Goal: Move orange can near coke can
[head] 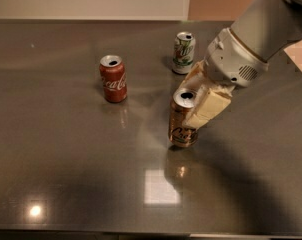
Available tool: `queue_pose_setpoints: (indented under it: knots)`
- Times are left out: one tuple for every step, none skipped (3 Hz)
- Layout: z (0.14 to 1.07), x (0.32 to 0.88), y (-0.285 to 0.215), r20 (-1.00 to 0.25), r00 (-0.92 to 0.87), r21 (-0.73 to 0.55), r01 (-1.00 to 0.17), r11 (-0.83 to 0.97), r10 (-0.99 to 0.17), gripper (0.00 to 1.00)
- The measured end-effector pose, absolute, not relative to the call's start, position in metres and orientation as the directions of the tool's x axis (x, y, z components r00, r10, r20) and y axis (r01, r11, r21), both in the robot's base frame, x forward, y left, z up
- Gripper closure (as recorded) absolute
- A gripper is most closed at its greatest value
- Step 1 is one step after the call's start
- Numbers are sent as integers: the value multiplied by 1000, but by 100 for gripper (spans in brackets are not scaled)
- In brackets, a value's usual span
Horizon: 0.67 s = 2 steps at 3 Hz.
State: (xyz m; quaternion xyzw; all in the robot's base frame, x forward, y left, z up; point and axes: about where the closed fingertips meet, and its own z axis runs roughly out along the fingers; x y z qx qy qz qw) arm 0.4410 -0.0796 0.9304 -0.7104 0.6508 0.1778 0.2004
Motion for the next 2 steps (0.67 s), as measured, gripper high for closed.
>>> queue_pose_setpoints:
  knots:
    - [940,463,-62,-510,91,-66,-996,-66,-856,100]
    - [944,489,-47,-505,88,-78,-995,-56,-859,100]
